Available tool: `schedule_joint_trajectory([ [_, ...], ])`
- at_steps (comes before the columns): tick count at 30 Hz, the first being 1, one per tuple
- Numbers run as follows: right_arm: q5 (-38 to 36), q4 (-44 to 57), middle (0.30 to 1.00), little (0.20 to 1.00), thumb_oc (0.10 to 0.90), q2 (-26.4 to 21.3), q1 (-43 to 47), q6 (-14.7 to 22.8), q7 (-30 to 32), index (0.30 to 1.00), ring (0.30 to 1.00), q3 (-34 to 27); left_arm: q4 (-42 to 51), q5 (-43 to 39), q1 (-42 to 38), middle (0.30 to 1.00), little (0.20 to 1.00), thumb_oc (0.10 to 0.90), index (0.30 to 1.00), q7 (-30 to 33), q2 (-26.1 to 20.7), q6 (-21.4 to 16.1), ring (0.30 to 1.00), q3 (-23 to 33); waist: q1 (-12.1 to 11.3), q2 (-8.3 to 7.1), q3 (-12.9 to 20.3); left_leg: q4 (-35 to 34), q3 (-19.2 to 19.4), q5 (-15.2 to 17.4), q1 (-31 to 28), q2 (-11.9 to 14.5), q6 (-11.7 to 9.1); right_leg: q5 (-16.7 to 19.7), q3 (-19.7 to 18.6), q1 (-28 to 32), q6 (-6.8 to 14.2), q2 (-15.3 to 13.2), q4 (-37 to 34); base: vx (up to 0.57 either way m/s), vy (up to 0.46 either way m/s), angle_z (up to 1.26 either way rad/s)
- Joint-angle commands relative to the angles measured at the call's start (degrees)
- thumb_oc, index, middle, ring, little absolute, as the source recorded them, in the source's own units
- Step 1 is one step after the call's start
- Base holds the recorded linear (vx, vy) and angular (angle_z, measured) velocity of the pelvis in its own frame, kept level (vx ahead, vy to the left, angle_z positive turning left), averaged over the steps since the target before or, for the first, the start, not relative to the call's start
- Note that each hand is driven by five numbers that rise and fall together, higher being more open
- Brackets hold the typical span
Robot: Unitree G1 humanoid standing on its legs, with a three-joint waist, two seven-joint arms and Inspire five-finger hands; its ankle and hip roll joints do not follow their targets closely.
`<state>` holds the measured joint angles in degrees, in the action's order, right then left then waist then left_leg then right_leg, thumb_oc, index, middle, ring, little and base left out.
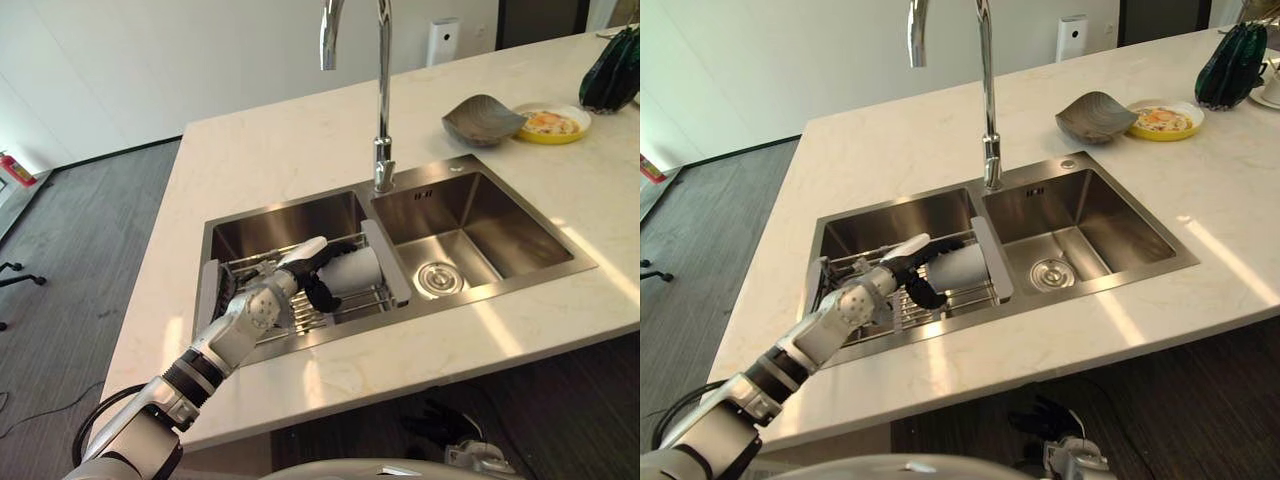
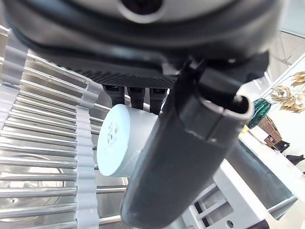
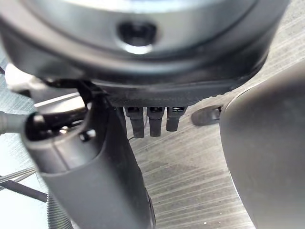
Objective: Place the dishes in the dishwasher.
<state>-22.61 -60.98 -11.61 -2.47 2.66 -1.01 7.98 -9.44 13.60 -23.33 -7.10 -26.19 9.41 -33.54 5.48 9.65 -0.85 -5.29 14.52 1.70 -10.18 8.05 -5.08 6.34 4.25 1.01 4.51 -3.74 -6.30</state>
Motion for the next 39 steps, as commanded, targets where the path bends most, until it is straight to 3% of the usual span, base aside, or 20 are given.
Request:
schedule_joint_trajectory([
  [1, -0.86, -1.40, 0.900, 0.900, 0.800, 3.03, 1.56, 2.01, -0.90, 0.900, 0.900, 1.09, -0.33, 1.12, -6.97, 0.900, 0.900, 0.800, 0.900, 3.36, 0.35, -2.09, 0.900, 0.49, 2.27, -2.55, 1.50, 0.29, -2.10, -1.56, 2.75, -0.44, -2.00, -7.38, 1.35, 5.93, 3.91, -2.04, 1.30, 0.00, 0.000, 0.00],
  [15, 0.03, -1.04, 0.900, 0.900, 0.800, 2.90, 1.76, 1.70, -1.68, 0.900, 0.900, 2.35, -2.52, 0.04, -5.28, 0.900, 0.900, 0.800, 0.900, 2.54, 5.85, -2.33, 0.900, -2.30, 2.88, -1.77, 1.23, 0.29, -1.43, -1.46, 2.81, -0.59, -1.82, -7.05, 0.97, 5.43, 3.89, -2.14, 1.30, 0.00, -0.001, 0.00],
  [16, 0.05, -1.17, 0.900, 0.900, 0.800, 2.84, 1.73, 1.58, -1.77, 0.900, 0.900, 2.29, -2.90, 0.33, -5.13, 0.811, 0.811, 0.740, 0.811, 1.86, 5.92, -2.14, 0.811, -2.76, 2.96, -1.70, 1.23, 0.29, -1.42, -1.39, 2.79, -0.59, -1.81, -7.08, 1.02, 5.47, 3.90, -2.19, 1.30, 0.02, -0.003, -0.03],
  [17, -0.01, -1.26, 0.900, 0.900, 0.800, 2.85, 1.67, 1.51, -1.87, 0.900, 0.900, 2.23, -3.12, 0.61, -5.14, 0.528, 0.528, 0.552, 0.528, 1.46, 5.91, -2.01, 0.528, -3.00, 3.01, -1.62, 1.24, 0.29, -1.46, -1.33, 2.76, -0.63, -1.79, -7.12, 1.03, 5.51, 3.90, -2.23, 1.30, 0.00, 0.000, 0.00],
  [18, -0.08, -1.51, 0.900, 0.900, 0.800, 2.91, 1.69, 1.50, -1.82, 0.900, 0.900, 2.21, -3.50, 0.76, -5.14, 0.300, 0.300, 0.400, 0.300, 1.15, 5.94, -2.12, 0.300, -3.28, 3.00, -1.56, 1.27, 0.29, -1.52, -1.31, 2.76, -0.65, -1.79, -7.15, 1.15, 5.56, 3.88, -2.23, 1.30, 0.00, 0.000, 0.00],
  [21, 0.04, -2.67, 0.900, 0.900, 0.800, 2.84, 2.05, 1.43, -2.18, 0.900, 0.900, 1.68, -3.42, -3.29, -3.60, 0.300, 0.300, 0.400, 0.300, -2.50, 5.85, -2.37, 0.300, -3.13, 2.98, -1.43, 1.30, 0.29, -1.68, -1.24, 2.70, -0.78, -1.81, -7.16, 1.25, 5.62, 3.86, -2.25, 1.30, 0.00, 0.000, 0.00],
  [27, -0.39, -3.54, 0.900, 0.900, 0.800, 3.14, 1.75, 1.41, -2.67, 0.900, 0.900, 1.23, -2.09, -0.85, -3.61, 0.300, 0.300, 0.400, 0.300, -2.77, 3.37, -3.21, 0.300, -3.52, 2.76, -1.77, 1.35, 0.29, -1.92, -1.12, 2.85, -0.77, -1.84, -7.27, 1.46, 5.62, 3.90, -2.16, 1.30, 0.00, 0.000, 0.00],
  [28, -0.58, -3.58, 0.900, 0.900, 0.800, 3.43, 1.78, 1.87, -2.32, 0.900, 0.900, 1.13, 0.28, 0.82, -2.73, 0.300, 0.300, 0.400, 0.300, 1.87, 1.97, -6.47, 0.300, -2.45, 2.46, -2.12, 1.21, 0.29, -1.99, -1.17, 2.96, -0.67, -1.89, -7.28, 1.66, 5.58, 3.93, -2.15, 1.30, 0.00, 0.000, 0.00],
  [35, -0.55, -3.58, 0.900, 0.900, 0.800, 3.26, 2.14, 1.79, -2.24, 0.900, 0.900, 1.58, 8.22, 1.18, -1.96, 0.300, 0.300, 0.400, 0.300, 12.82, -3.42, -10.41, 0.300, 4.27, 1.66, -3.36, 1.17, 0.29, -1.97, -1.20, 3.21, -0.54, -2.09, -7.24, 2.04, 5.57, 4.09, -2.16, 1.30, 0.00, 0.000, 0.00],
  [37, -1.18, -3.50, 0.900, 0.900, 0.800, 3.55, 2.28, 2.31, -1.55, 0.900, 0.900, 1.11, 10.80, -1.65, -1.83, 0.300, 0.300, 0.400, 0.300, 21.00, -4.56, -12.20, 0.300, 11.10, 0.91, -3.99, 1.16, 0.29, -2.24, -1.36, 3.39, -0.48, -2.22, -7.17, 2.26, 5.47, 4.02, -2.18, 1.30, 0.00, 0.000, 0.00],
  [38, -1.20, -3.52, 0.900, 0.900, 0.800, 3.50, 2.32, 2.31, -1.53, 0.900, 0.900, 1.27, 11.02, -1.74, -1.61, 0.300, 0.300, 0.400, 0.300, 21.03, -4.66, -12.15, 0.300, 11.31, 1.07, -3.94, 1.14, 0.29, -2.25, -1.33, 3.37, -0.48, -2.22, -7.19, 2.26, 5.50, 4.02, -2.18, 1.30, 0.00, 0.000, 0.00],
  [39, -1.91, -3.53, 0.900, 0.900, 0.800, 3.87, 2.59, 2.77, -0.78, 0.900, 0.900, 1.22, 14.07, -5.08, -0.01, 0.300, 0.300, 0.400, 0.300, 26.53, -3.51, -13.47, 0.300, 17.51, 0.51, -4.51, 1.23, 0.29, -2.51, -1.37, 3.57, -0.47, -2.30, -7.19, 2.43, 5.42, 3.91, -2.23, 1.30, 0.00, 0.000, 0.00],
])
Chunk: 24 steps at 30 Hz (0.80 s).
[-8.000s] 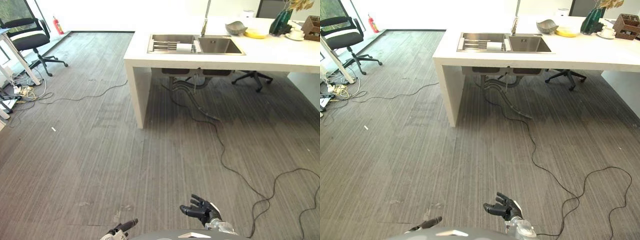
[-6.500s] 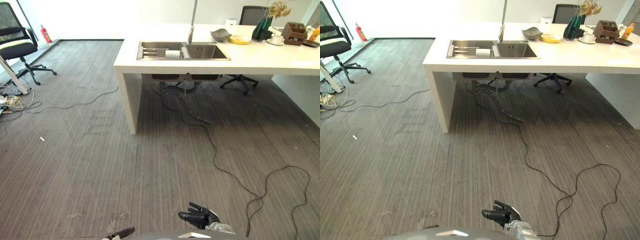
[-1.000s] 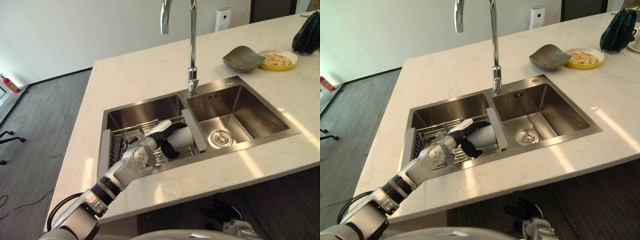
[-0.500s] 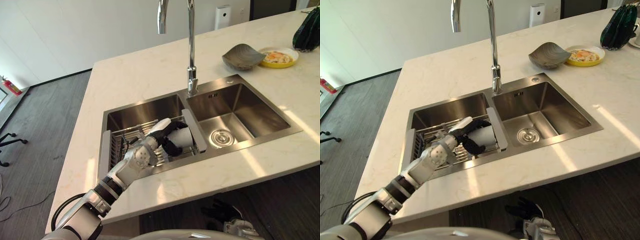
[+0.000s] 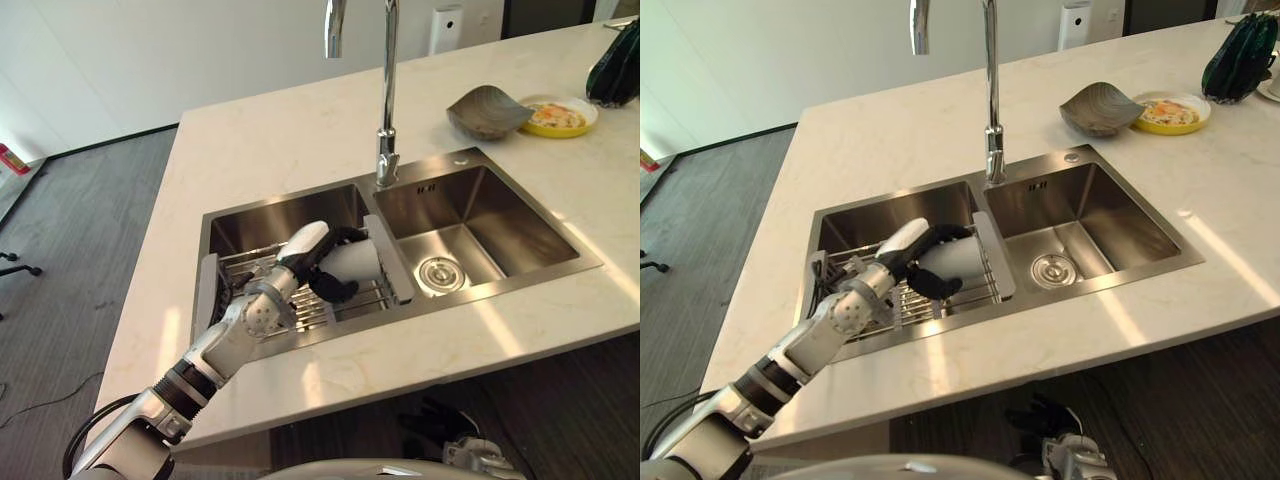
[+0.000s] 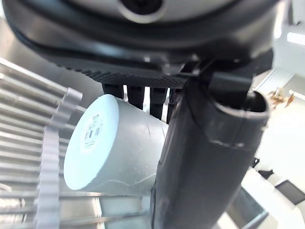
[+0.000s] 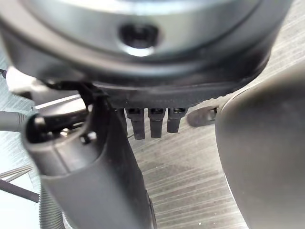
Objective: Place the dishes in the dishwasher.
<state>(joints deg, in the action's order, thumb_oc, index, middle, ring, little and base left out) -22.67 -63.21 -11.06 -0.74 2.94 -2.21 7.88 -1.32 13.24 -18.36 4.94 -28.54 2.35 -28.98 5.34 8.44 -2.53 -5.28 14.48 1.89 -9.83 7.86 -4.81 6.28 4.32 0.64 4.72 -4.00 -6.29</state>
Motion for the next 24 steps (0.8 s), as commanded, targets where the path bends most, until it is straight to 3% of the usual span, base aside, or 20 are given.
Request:
schedule_joint_trajectory([
  [1, -2.43, -1.46, 0.900, 0.900, 0.800, 3.42, 0.92, 2.59, 0.45, 0.900, 0.900, 1.36, 7.60, -6.26, -3.88, 0.300, 0.300, 0.400, 0.300, 18.73, -0.58, -6.85, 0.300, 17.59, 0.45, -3.61, 3.09, 0.28, -2.48, -1.45, 3.23, -0.27, -2.61, -7.24, 2.46, 5.85, 3.68, -2.02, 1.29, 0.04, -0.039, 0.00],
  [2, -2.86, -1.47, 0.900, 0.900, 0.800, 4.14, 0.65, 2.70, 0.50, 0.900, 0.900, 1.90, 11.17, -7.92, -2.88, 0.300, 0.300, 0.400, 0.300, 21.47, 0.98, -7.43, 0.300, 21.70, -0.22, -4.09, 3.21, 0.28, -2.59, -1.28, 3.15, -0.27, -2.55, -7.32, 2.68, 5.97, 3.56, -2.15, 1.29, 0.03, -0.022, 0.00],
  [5, -2.94, -1.19, 0.900, 0.900, 0.800, 4.40, -0.14, 2.81, 0.50, 0.900, 0.900, 2.90, 15.12, -11.00, -1.15, 0.300, 0.300, 0.400, 0.300, 22.37, 1.98, -8.26, 0.300, 26.03, -0.74, -4.40, 3.37, 0.28, -2.63, -1.08, 2.95, -0.31, -2.50, -7.52, 2.93, 6.26, 3.48, -2.29, 1.29, 0.01, -0.005, 0.01],
  [8, -4.75, -0.67, 0.900, 0.900, 0.800, 4.64, -0.20, 3.40, 0.87, 0.900, 0.900, 2.84, 20.77, -11.38, 1.11, 0.300, 0.300, 0.400, 0.300, 25.32, -0.06, -9.70, 0.300, 33.02, -2.35, -4.77, 3.45, 0.28, -3.25, -0.97, 2.81, -0.61, -2.39, -8.00, 3.47, 6.77, 3.36, -2.44, 1.29, 0.03, -0.008, 0.05],
  [14, -1.13, 0.86, 0.900, 0.900, 0.800, 3.84, -1.05, 2.21, -0.65, 0.900, 0.900, 7.19, 23.49, -15.69, 4.30, 0.300, 0.300, 0.400, 0.300, 23.56, -0.06, -11.81, 0.300, 36.82, -4.69, -4.71, 1.95, 0.40, -4.70, -2.47, 3.02, -1.49, -2.12, -8.26, 3.39, 6.70, 2.86, -2.34, 1.29, -0.01, -0.024, 0.07],
  [16, -0.32, 0.30, 0.900, 0.900, 0.800, 2.94, -0.49, 1.83, -0.70, 0.900, 0.900, 7.54, 25.16, -16.69, 8.59, 0.300, 0.300, 0.400, 0.300, 21.81, 0.03, -13.36, 0.300, 38.34, -7.65, -5.35, -1.22, 7.38, -7.58, -3.43, 7.37, -1.57, -3.44, -8.25, 4.19, 6.67, 1.99, -3.00, 1.29, -0.12, -0.117, 0.12],
  [17, -0.32, 0.30, 0.900, 0.900, 0.800, 2.94, -0.49, 1.83, -0.70, 0.900, 0.900, 7.54, 25.16, -16.69, 8.59, 0.300, 0.300, 0.400, 0.300, 21.81, 0.03, -13.36, 0.300, 38.34, -7.65, -5.35, -1.22, 7.38, -7.58, -3.43, 7.37, -1.57, -3.44, -8.25, 4.19, 6.67, 1.99, -3.00, 1.29, -0.20, -0.203, 0.28],
  [18, -0.83, -1.05, 0.900, 0.900, 0.800, 2.69, 0.74, 1.55, -1.09, 0.900, 0.900, 7.46, 25.47, -16.93, 9.51, 0.300, 0.300, 0.400, 0.300, 22.08, 0.42, -14.12, 0.300, 38.99, -10.42, -5.71, -3.02, 11.32, -11.08, -7.33, 11.74, -1.04, -5.40, -8.39, 6.16, 6.65, 1.20, -2.85, 1.29, -0.16, -0.179, 0.43],
  [19, -0.53, -1.82, 0.900, 0.900, 0.800, 2.43, 1.41, 1.25, -1.41, 0.900, 0.900, 7.67, 26.09, -17.26, 9.43, 0.300, 0.300, 0.400, 0.300, 22.63, 1.10, -14.41, 0.300, 39.15, -11.63, -5.74, -3.39, 10.73, -12.36, -9.52, 13.50, -0.78, -6.44, -8.54, 7.96, 6.40, 1.10, -2.76, 1.29, -0.21, -0.216, 0.63],
  [22, 1.84, -3.22, 0.900, 0.900, 0.800, 2.11, 0.90, 0.44, -2.77, 0.900, 0.900, 8.63, 27.01, -16.02, 9.90, 0.300, 0.300, 0.400, 0.300, 23.12, 1.92, -14.48, 0.300, 39.21, -12.14, -5.34, -2.50, 4.75, -12.68, -11.12, 14.03, -0.59, -7.13, -8.95, 12.09, 5.18, 1.55, -3.22, 1.29, -0.09, -0.055, 1.00],
  [23, 3.69, -4.00, 0.900, 0.900, 0.800, 1.49, -0.12, 0.11, -3.52, 0.900, 0.900, 9.47, 27.45, -13.75, 10.31, 0.300, 0.300, 0.400, 0.300, 23.76, 1.31, -14.36, 0.300, 39.46, -13.36, -4.91, -2.66, 1.03, -14.58, -13.13, 14.86, 0.34, -8.51, -9.48, 13.54, 4.93, 2.03, -3.70, 1.29, -0.28, -0.045, 1.10],
  [24, 4.34, -4.20, 0.900, 0.900, 0.800, 0.56, -0.77, 0.17, -3.66, 0.900, 0.900, 9.36, 28.36, -12.70, 10.47, 0.300, 0.300, 0.400, 0.300, 24.54, 1.34, -15.08, 0.300, 39.59, -13.23, -4.67, -2.23, 0.59, -17.19, -13.09, 13.85, 1.03, -9.05, -8.72, 16.21, 3.19, 2.18, -4.57, 1.29, -0.26, -0.021, 0.97],
])
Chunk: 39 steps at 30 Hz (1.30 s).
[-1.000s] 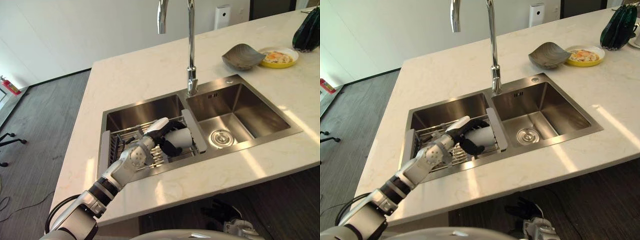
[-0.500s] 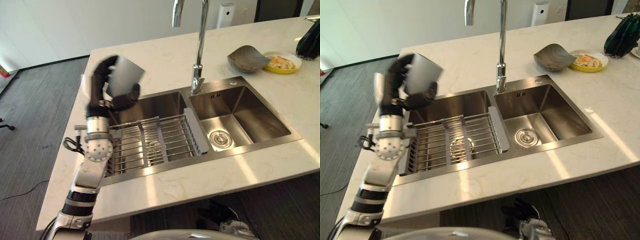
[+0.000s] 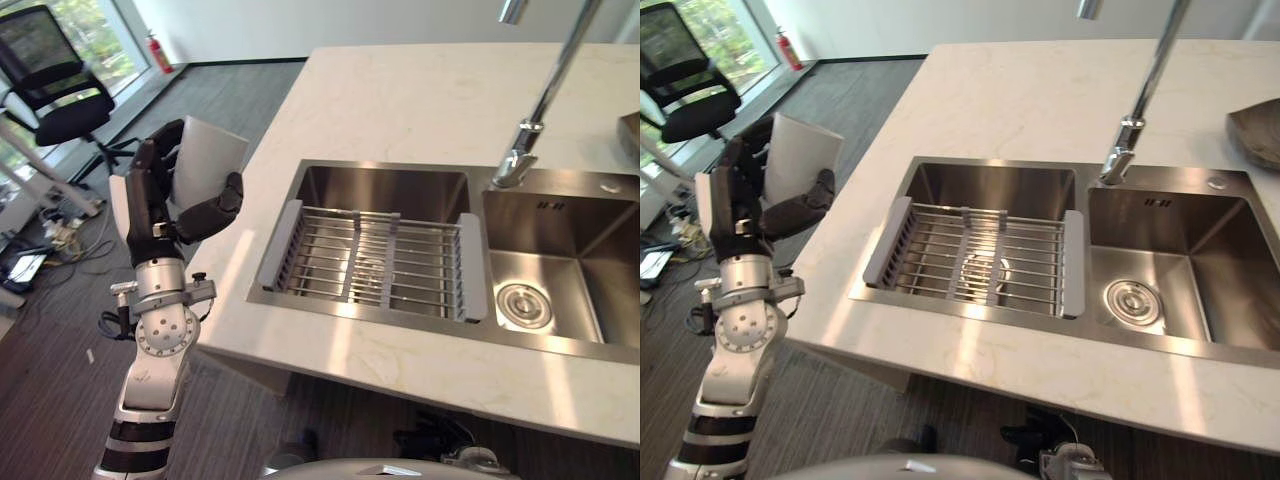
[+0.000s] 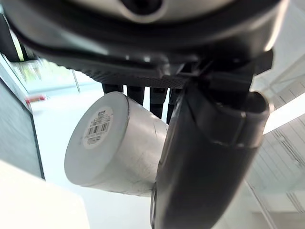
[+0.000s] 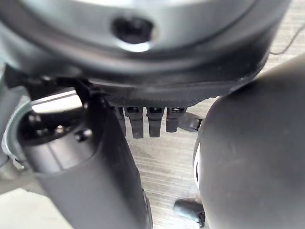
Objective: Place the dishes in the dishwasher.
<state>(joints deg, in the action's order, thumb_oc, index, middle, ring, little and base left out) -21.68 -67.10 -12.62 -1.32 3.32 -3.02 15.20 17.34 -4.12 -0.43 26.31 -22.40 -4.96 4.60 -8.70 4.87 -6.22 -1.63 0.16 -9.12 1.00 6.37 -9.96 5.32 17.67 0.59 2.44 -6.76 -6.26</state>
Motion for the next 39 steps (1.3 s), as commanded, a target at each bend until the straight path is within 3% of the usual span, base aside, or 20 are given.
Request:
schedule_joint_trajectory([
  [1, 3.36, -0.28, 0.900, 0.900, 0.800, 2.07, -0.18, -0.20, -2.85, 0.900, 0.900, 2.01, 9.76, 4.69, -7.44, 0.300, 0.300, 0.400, 0.300, 3.19, -4.73, -7.75, 0.300, 6.02, 1.09, -0.98, 1.59, -3.13, -3.20, -2.50, 3.42, 2.48, -3.81, -7.41, 3.17, 3.00, 4.48, -1.80, 1.26, -0.33, -0.083, 0.99],
  [3, 5.28, -1.31, 0.900, 0.900, 0.800, 0.55, 0.92, -0.15, -3.69, 0.900, 0.900, 2.12, 10.51, 4.30, -7.91, 0.300, 0.300, 0.400, 0.300, 2.82, -4.62, -8.36, 0.300, 6.01, 2.81, -1.03, 2.01, 1.31, 1.06, -0.72, 0.70, 3.49, -2.60, -6.26, 6.66, 1.74, 3.72, -1.99, 1.26, -0.42, -0.205, 1.07],
  [4, 9.39, -0.84, 0.900, 0.900, 0.800, -0.35, 0.61, 0.24, -4.73, 0.900, 0.900, 5.13, 10.83, 5.05, -10.43, 0.300, 0.300, 0.400, 0.300, 2.98, -4.66, -9.29, 0.300, 5.08, 5.42, -1.88, 3.32, 8.39, 6.59, 4.95, -5.07, 4.09, -1.93, -5.84, 11.01, 0.37, 2.16, -2.51, 1.26, -0.42, -0.238, 1.25],
  [8, 9.34, 0.60, 0.900, 0.900, 0.800, -0.47, 0.89, 0.85, -4.34, 0.900, 0.900, 4.92, 13.24, 7.24, -14.65, 0.300, 0.300, 0.400, 0.300, 2.24, -5.90, -11.29, 0.300, 2.20, 7.07, -2.78, 3.74, 16.32, 6.90, 6.63, -12.02, 3.25, -3.91, -3.67, 17.10, -0.86, 0.50, -3.48, 1.27, -0.27, -0.069, 1.29],
  [10, 9.07, 0.33, 0.900, 0.900, 0.800, 0.37, 1.20, 1.02, -4.25, 0.900, 0.900, 4.03, 13.19, 7.91, -17.24, 0.300, 0.300, 0.400, 0.300, 2.96, -5.67, -10.67, 0.300, 0.05, 9.12, -2.85, 4.72, 13.76, 11.00, 9.29, -15.08, 4.69, -4.55, -3.40, 20.12, -0.80, 1.19, -3.88, 1.93, -0.18, 0.066, 1.11],
  [14, 7.72, 1.44, 0.900, 0.900, 0.800, 3.05, -1.09, 1.23, -4.01, 0.900, 0.900, -0.42, 13.00, 15.08, -22.10, 0.300, 0.300, 0.400, 0.300, 6.01, -4.54, -7.85, 0.300, -4.76, 13.51, -4.01, 6.63, -0.33, 25.67, 8.97, -17.15, 10.79, -3.75, 3.62, 27.67, -1.80, 5.48, -11.20, 2.67, -0.21, 0.333, 2.36],
  [19, 6.69, 2.18, 0.900, 0.900, 0.800, 6.31, -2.58, 1.76, -1.96, 0.900, 0.900, -2.26, 15.65, 17.44, -21.63, 0.300, 0.300, 0.400, 0.300, 6.15, -5.45, -7.54, 0.300, -5.90, 12.79, -6.94, 6.43, -3.31, 26.63, 12.57, -15.67, 9.64, -2.66, 9.61, 29.46, -2.84, 10.12, -17.48, 2.54, -0.14, 0.321, 1.19],
  [22, 4.85, 1.47, 0.900, 0.900, 0.800, 7.33, -1.91, 3.25, 3.07, 0.900, 0.900, -7.87, 16.27, 18.30, -20.33, 0.300, 0.300, 0.400, 0.300, 6.35, -5.96, -7.37, 0.300, -5.97, 11.56, -7.79, 4.90, -3.37, 23.42, 14.56, -12.53, 6.26, -0.39, 12.68, 28.33, -2.45, 12.02, -19.35, 2.50, 0.00, 0.377, 0.68],
  [23, 3.77, -0.12, 0.900, 0.900, 0.800, 8.08, -1.51, 2.97, 4.05, 0.900, 0.900, -10.17, 16.69, 17.33, -19.58, 0.300, 0.300, 0.400, 0.300, 6.30, -5.95, -7.03, 0.300, -6.13, 11.16, -7.77, 4.19, -3.37, 22.23, 14.72, -11.59, 5.89, 0.00, 12.57, 25.01, -3.07, 12.47, -18.48, 2.41, 0.05, 0.253, 0.57],
  [25, 4.52, -0.80, 0.900, 0.900, 0.800, 8.37, -1.55, 3.13, 3.71, 0.900, 0.900, -8.60, 15.73, 17.01, -19.54, 0.300, 0.300, 0.400, 0.300, 6.60, -6.89, -7.40, 0.300, -9.56, 12.94, -8.15, 2.45, -3.37, 17.35, 13.72, -9.16, 4.29, 1.19, 9.25, 9.00, -6.86, 12.17, -14.18, 3.13, 0.07, 0.299, 0.64],
  [27, 3.39, 0.80, 0.900, 0.900, 0.800, 7.63, -2.38, 3.83, 3.41, 0.900, 0.900, -6.39, 13.02, 17.55, -21.43, 0.300, 0.300, 0.400, 0.300, 7.67, -7.00, -7.61, 0.300, -13.45, 14.21, -7.41, 1.47, -3.37, 11.62, 13.19, -7.72, 2.09, 2.94, 2.29, -6.93, -6.64, 11.57, -6.00, 6.06, 0.12, 0.398, 2.00],
  [28, 1.92, 1.31, 0.900, 0.900, 0.800, 7.50, -3.17, 4.31, 3.37, 0.900, 0.900, -6.89, 12.27, 17.49, -22.67, 0.300, 0.300, 0.400, 0.300, 7.77, -6.48, -7.50, 0.300, -14.61, 14.99, -7.21, 1.62, -3.37, 8.59, 13.12, -7.12, 0.83, 3.60, 0.05, -11.53, -5.61, 10.90, -3.56, 5.96, 0.09, 0.258, 1.48],
  [29, 1.92, 1.31, 0.900, 0.900, 0.800, 7.50, -3.17, 4.31, 3.37, 0.900, 0.900, -6.89, 12.27, 17.49, -22.67, 0.300, 0.300, 0.400, 0.300, 7.77, -6.48, -7.50, 0.300, -14.61, 14.99, -7.21, 1.62, -3.37, 8.59, 13.12, -7.12, 0.83, 3.60, 0.05, -11.53, -5.61, 10.90, -3.56, 5.96, 0.17, 0.242, 2.20],
  [30, -1.79, 2.26, 0.900, 0.900, 0.800, 6.92, -3.81, 4.68, 3.12, 0.900, 0.900, -8.50, 9.50, 16.45, -24.92, 0.300, 0.300, 0.400, 0.300, 7.96, -5.44, -7.77, 0.300, -16.40, 15.43, -7.27, 2.22, -3.37, -1.12, 10.91, -4.36, -2.08, 4.64, -3.90, -19.46, -2.87, 7.43, 0.95, 6.40, 0.11, 0.153, 2.45],
  [32, -1.92, 2.18, 0.900, 0.900, 0.800, 6.98, -3.56, 4.43, 3.34, 0.900, 0.900, -7.85, 9.35, 16.73, -25.03, 0.300, 0.300, 0.400, 0.300, 7.94, -5.44, -7.91, 0.300, -16.09, 14.45, -7.57, 2.58, -3.37, -2.40, 10.42, -3.66, -2.54, 4.43, -2.90, -15.34, -1.44, 7.69, -0.33, 4.85, 0.12, 0.038, 3.67],
  [33, -2.39, 0.24, 0.900, 0.900, 0.800, 6.98, -2.31, 3.83, 3.99, 0.900, 0.900, -7.21, 9.09, 17.02, -24.14, 0.300, 0.300, 0.400, 0.300, 7.22, -6.22, -8.13, 0.300, -15.02, 11.38, -7.95, 3.47, -3.37, -4.42, 10.51, -3.18, -2.83, 4.36, -3.61, -11.22, 1.39, 7.37, -0.70, 3.21, 0.06, -0.062, 3.11],
  [34, -2.41, 0.08, 0.900, 0.900, 0.800, 7.01, -2.13, 3.90, 3.95, 0.900, 0.900, -7.22, 9.29, 16.99, -24.07, 0.300, 0.300, 0.400, 0.300, 7.14, -6.27, -8.06, 0.300, -14.92, 12.09, -8.03, 3.33, -3.37, -5.14, 9.70, -2.72, -3.03, 4.36, -3.04, -10.53, 1.36, 7.36, -0.89, 3.08, 0.07, -0.062, 2.11],
  [36, -2.63, -2.62, 0.900, 0.900, 0.800, 7.51, -1.37, 3.38, 4.93, 0.900, 0.900, -7.49, 9.62, 15.28, -21.04, 0.300, 0.300, 0.400, 0.300, 6.32, -5.25, -7.73, 0.300, -13.42, 8.44, -8.46, 4.51, -3.37, -8.23, 10.03, -2.61, -3.16, 3.58, -4.35, -5.87, 4.58, 6.81, -0.82, 1.26, 0.09, -0.034, 1.47],
  [37, -2.63, -2.67, 0.900, 0.900, 0.800, 7.49, -1.44, 3.42, 4.92, 0.900, 0.900, -7.46, 9.87, 15.27, -20.81, 0.300, 0.300, 0.400, 0.300, 6.23, -5.22, -7.61, 0.300, -13.36, 8.85, -8.43, 4.56, -3.37, -8.64, 10.01, -2.58, -3.19, 3.54, -4.47, -5.45, 4.77, 6.81, -0.84, 1.26, 0.10, -0.034, 1.13],
  [39, -4.09, -2.87, 0.900, 0.900, 0.800, 7.79, -0.35, 3.88, 5.68, 0.900, 0.900, -7.96, 10.26, 15.03, -16.89, 0.300, 0.300, 0.400, 0.300, 5.72, -4.81, -7.46, 0.300, -12.36, 6.11, -8.88, 5.61, -3.37, -10.90, 9.61, -2.20, -2.96, 3.35, -5.59, -3.06, 5.84, 6.39, -0.76, 1.26, 0.08, -0.022, 0.73],
])
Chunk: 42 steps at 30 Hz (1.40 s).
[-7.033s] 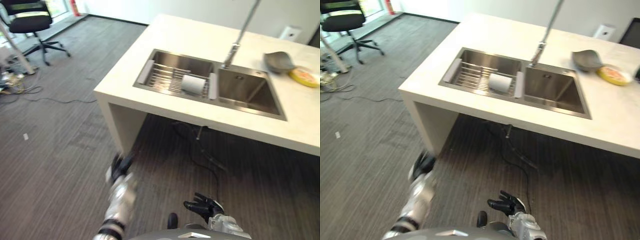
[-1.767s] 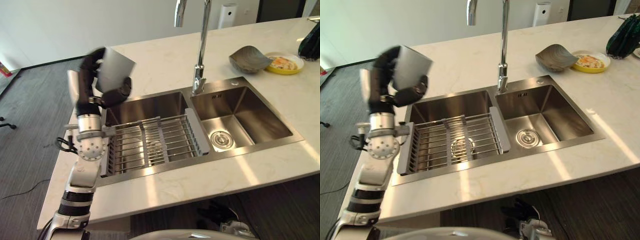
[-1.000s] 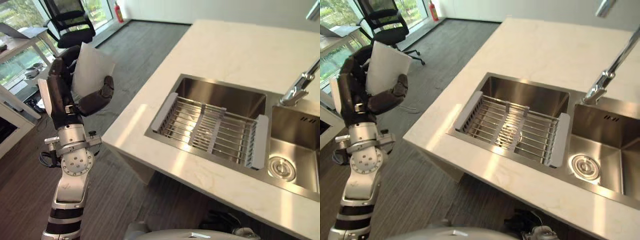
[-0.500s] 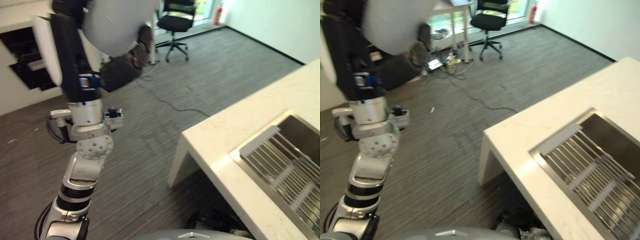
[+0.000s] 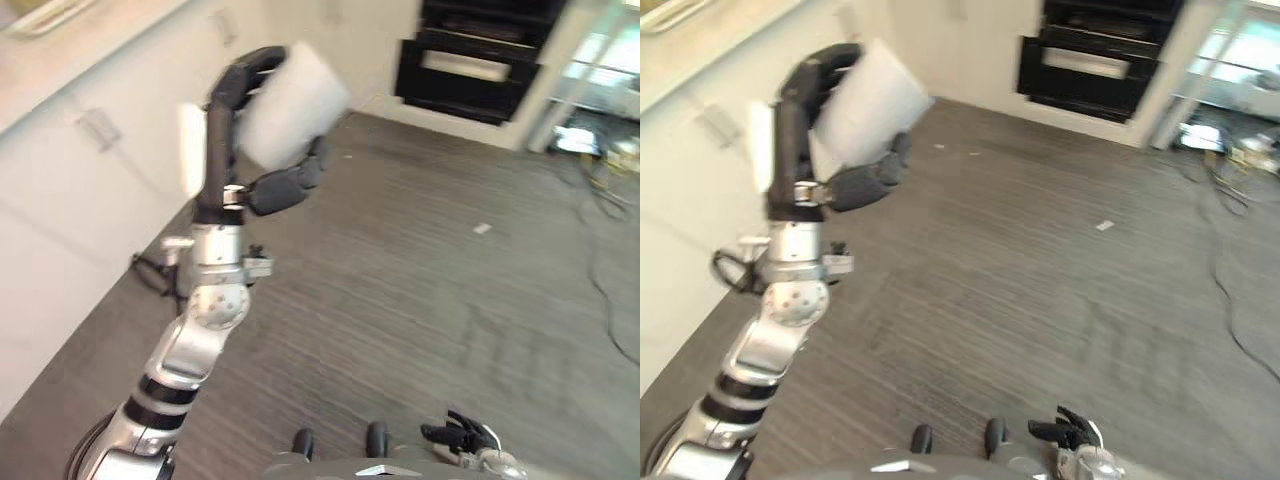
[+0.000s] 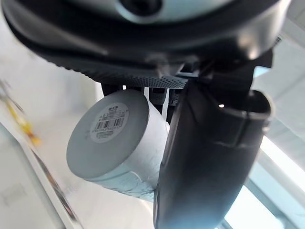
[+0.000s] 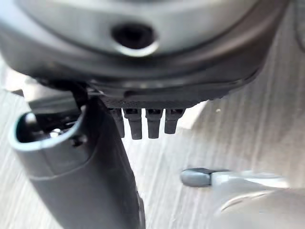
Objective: Place the dishes in the dishwasher.
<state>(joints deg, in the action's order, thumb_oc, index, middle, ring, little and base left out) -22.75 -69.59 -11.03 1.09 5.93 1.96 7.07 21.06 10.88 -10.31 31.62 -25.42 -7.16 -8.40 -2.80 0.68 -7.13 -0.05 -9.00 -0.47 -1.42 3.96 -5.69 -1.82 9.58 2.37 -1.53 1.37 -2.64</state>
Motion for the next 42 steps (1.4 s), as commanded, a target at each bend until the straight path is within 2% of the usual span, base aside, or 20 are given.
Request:
schedule_joint_trajectory([
  [1, -3.03, -0.43, 0.900, 0.900, 0.800, 6.21, -2.77, 1.29, 0.71, 0.900, 0.900, 0.18, 6.68, 0.02, -6.88, 0.300, 0.300, 0.400, 0.300, 0.36, -1.78, -5.19, 0.300, 0.68, 0.34, -4.69, 6.56, -4.95, -1.85, 0.97, 0.23, -0.56, -0.94, 1.49, 5.15, 4.12, 10.35, -8.89, -2.36, 0.08, -0.019, 0.57],
  [6, -3.92, 0.76, 0.900, 0.900, 0.800, 6.74, -1.52, 1.75, 0.98, 0.900, 0.900, 2.03, 7.81, -0.18, -4.04, 0.300, 0.300, 0.400, 0.300, 1.16, -1.29, -4.85, 0.300, 1.48, -3.16, -5.92, 7.09, -4.95, -4.75, 0.18, 0.77, -0.11, -1.57, 0.43, 7.52, 5.22, 9.50, -8.19, -2.36, 0.02, -0.025, 0.16],
  [14, -3.61, 0.62, 0.900, 0.900, 0.800, 6.60, -3.32, 1.36, 0.51, 0.900, 0.900, 2.88, 8.11, 0.26, -5.42, 0.300, 0.300, 0.400, 0.300, 1.62, -1.15, -4.32, 0.300, 0.07, -1.63, -6.11, 7.15, -4.95, -4.29, 0.38, -0.03, -0.50, -0.73, 0.55, 5.55, 5.29, 9.35, -8.08, -2.36, -0.01, 0.030, 0.09],
  [15, -3.01, 0.75, 0.900, 0.900, 0.800, 6.15, -3.87, 1.39, 0.42, 0.900, 0.900, 3.04, 8.30, 2.15, -5.95, 0.300, 0.300, 0.400, 0.300, 1.28, -2.37, -4.32, 0.300, -0.63, 0.24, -5.84, 6.98, -4.95, -2.53, 0.93, -0.65, -0.62, -0.14, 1.25, 3.46, 4.83, 9.64, -8.52, -2.36, -0.05, 0.090, -0.26],
  [18, -2.69, 1.13, 0.900, 0.900, 0.800, 5.73, -3.84, 1.36, 0.29, 0.900, 0.900, 2.68, 8.74, 3.62, -5.81, 0.300, 0.300, 0.400, 0.300, 0.57, -3.55, -4.73, 0.300, -1.30, 1.87, -5.66, 6.70, -4.95, 0.77, 1.56, -1.77, -0.93, 0.59, 2.49, 0.20, 4.07, 10.13, -9.19, -2.36, -0.04, 0.110, -0.27],
  [20, -1.64, 3.04, 0.900, 0.900, 0.800, 5.46, -3.74, 1.43, -0.29, 0.900, 0.900, 2.79, 9.54, 3.68, -5.52, 0.300, 0.300, 0.400, 0.300, -0.56, -4.00, -5.55, 0.300, -2.39, 4.95, -5.73, 6.23, -4.95, 4.45, 1.52, -2.38, -1.48, 1.46, 4.24, -3.76, 1.92, 10.74, -9.99, -0.99, -0.10, 0.167, -0.10],
  [21, -0.53, 6.22, 0.900, 0.900, 0.800, 5.33, -3.73, 1.70, -1.11, 0.900, 0.900, 3.51, 9.46, 3.45, -5.94, 0.300, 0.300, 0.400, 0.300, -1.85, -4.95, -6.29, 0.300, -3.99, 8.31, -5.79, 5.30, -4.95, 7.60, 1.83, -2.87, -1.83, 2.13, 5.36, -7.50, -1.19, 11.64, -10.36, 1.87, -0.08, 0.135, -0.07],
  [23, -0.52, 6.30, 0.900, 0.900, 0.800, 5.35, -3.77, 1.66, -1.08, 0.900, 0.900, 3.51, 9.34, 3.45, -6.02, 0.300, 0.300, 0.400, 0.300, -1.80, -4.96, -6.37, 0.300, -4.03, 7.82, -5.82, 5.33, -4.95, 8.12, 1.90, -2.92, -1.82, 2.16, 5.27, -8.06, -1.55, 11.66, -10.32, 2.18, -0.01, 0.040, -0.10],
  [24, -7.74, 1.88, 0.900, 0.900, 0.800, -12.91, 3.48, -3.28, -9.53, 0.900, 0.900, -9.34, 7.44, 0.21, -7.10, 0.300, 0.300, 0.400, 0.300, -6.52, -8.98, -7.94, 0.300, -3.68, 8.00, -7.44, 5.91, -4.95, 8.71, 2.03, -3.43, -2.07, 2.02, 6.11, -9.06, -1.57, 12.33, -10.36, 1.52, -0.08, 0.055, -0.19],
  [25, -0.05, 4.66, 0.900, 0.900, 0.800, -4.61, -6.87, 0.72, -8.95, 0.900, 0.900, -0.83, 6.88, 1.61, -7.15, 0.300, 0.300, 0.400, 0.300, -4.92, -8.59, -7.65, 0.300, -3.83, 11.67, -7.45, 4.92, -4.95, 11.43, 3.16, -3.95, -2.15, 2.10, 7.52, -12.93, -3.88, 13.47, -10.17, 1.76, -0.08, 0.055, -0.19],
  [26, -0.05, 4.66, 0.900, 0.900, 0.800, -4.61, -6.87, 0.72, -8.95, 0.900, 0.900, -0.83, 6.88, 1.61, -7.15, 0.300, 0.300, 0.400, 0.300, -4.92, -8.59, -7.65, 0.300, -3.83, 11.67, -7.45, 4.92, -4.95, 11.43, 3.16, -3.95, -2.15, 2.10, 7.52, -12.93, -3.88, 13.47, -10.17, 1.76, -0.20, 0.066, -0.18],
  [27, 0.19, 7.45, 0.900, 0.900, 0.800, -2.92, -8.41, 1.11, -9.95, 0.900, 0.900, 1.80, 6.45, 2.72, -6.52, 0.300, 0.300, 0.400, 0.300, -3.58, -7.53, -8.23, 0.300, -4.48, 13.78, -8.42, 4.47, -4.95, 14.22, 3.33, -3.93, -2.18, 2.20, 9.95, -15.77, -6.15, 14.53, -10.01, 1.29, -0.52, 0.071, -0.22],
  [28, -0.33, 8.29, 0.900, 0.900, 0.800, -1.59, -6.39, 0.94, -11.95, 0.900, 0.900, 1.69, 5.45, 1.02, -5.62, 0.300, 0.300, 0.400, 0.300, -4.57, -7.48, -7.15, 0.300, -3.07, 15.55, -8.65, 2.08, -4.95, 21.04, 2.62, -2.47, -0.37, 1.93, 14.34, -16.19, -12.79, 16.53, -8.69, -0.91, -0.65, 0.051, -0.19],
  [30, 0.36, 5.05, 0.900, 0.900, 0.800, -1.28, -7.05, -0.14, -12.40, 0.900, 0.900, 1.40, 2.89, 1.09, -5.49, 0.300, 0.300, 0.400, 0.300, -6.01, -8.47, -6.88, 0.300, -2.51, 15.35, -8.47, 1.90, -4.95, 27.61, 1.59, -2.54, 2.78, 1.37, 13.18, -7.68, -14.25, 15.58, -9.82, -0.03, -0.51, 0.000, -0.05],
  [32, 0.56, 2.68, 0.900, 0.900, 0.800, -1.06, -9.03, 0.48, -12.69, 0.900, 0.900, -0.39, 3.46, 0.82, -6.46, 0.300, 0.300, 0.400, 0.300, -6.11, -7.15, -7.26, 0.300, -2.49, 16.34, -8.71, 2.19, -4.95, 30.35, 0.40, -2.16, 4.33, 1.39, 10.63, -9.38, -12.31, 14.67, -9.09, 3.84, -0.37, -0.026, -0.08],
  [33, -0.69, 0.01, 0.900, 0.900, 0.800, -1.56, -11.87, -0.36, -13.78, 0.900, 0.900, -4.14, 3.77, 1.17, -6.41, 0.300, 0.300, 0.400, 0.300, -6.11, -5.39, -7.22, 0.300, -2.49, 15.96, -8.14, 2.30, -4.95, 32.89, -0.40, -1.79, 5.78, 1.66, 6.57, -10.98, -9.71, 13.60, -9.69, 8.66, -0.47, -0.053, -0.04],
  [35, -0.86, -0.87, 0.900, 0.900, 0.800, -1.68, -13.36, -0.71, -14.10, 0.900, 0.900, -5.62, 3.53, 1.39, -6.12, 0.300, 0.300, 0.400, 0.300, -6.08, -5.09, -6.80, 0.300, -2.28, 16.01, -7.59, 2.32, -4.95, 34.31, -0.86, -1.60, 6.56, 1.71, 5.23, -9.83, -8.44, 13.14, -10.85, 9.85, -0.31, -0.045, -0.02],
  [37, -0.57, -0.46, 0.900, 0.900, 0.800, -1.51, -14.03, -0.72, -13.52, 0.900, 0.900, -6.16, 3.88, 2.19, -5.41, 0.300, 0.300, 0.400, 0.300, -6.44, -5.45, -6.07, 0.300, -1.46, 14.88, -6.62, 2.59, -4.95, 37.43, -2.65, -0.97, 8.28, 1.42, 4.73, -5.46, -5.15, 12.89, -15.26, 11.44, -0.28, -0.108, -0.03],
  [39, -1.40, 0.62, 0.900, 0.900, 0.800, -1.10, -12.73, 0.34, -10.83, 0.900, 0.900, -7.26, 4.11, 2.81, -3.31, 0.300, 0.300, 0.400, 0.300, -5.45, -5.45, -5.20, 0.300, 0.21, 12.59, -5.80, 4.35, -4.55, 41.70, -5.89, 0.01, 12.04, -0.93, 8.13, -1.15, 0.65, 14.27, -23.54, 12.85, -0.29, -0.397, -0.01],
  [42, -0.65, 2.34, 0.900, 0.900, 0.800, -0.48, -11.84, 1.44, -8.49, 0.900, 0.900, -6.43, 4.72, 1.85, -2.34, 0.300, 0.300, 0.400, 0.300, -5.38, -4.89, -5.45, 0.300, 0.19, 11.70, -6.01, 5.59, -4.34, 43.23, -8.63, 1.20, 14.77, -3.38, 8.73, -2.88, 4.14, 15.78, -24.51, 10.41, -0.13, -0.356, -0.01],
])
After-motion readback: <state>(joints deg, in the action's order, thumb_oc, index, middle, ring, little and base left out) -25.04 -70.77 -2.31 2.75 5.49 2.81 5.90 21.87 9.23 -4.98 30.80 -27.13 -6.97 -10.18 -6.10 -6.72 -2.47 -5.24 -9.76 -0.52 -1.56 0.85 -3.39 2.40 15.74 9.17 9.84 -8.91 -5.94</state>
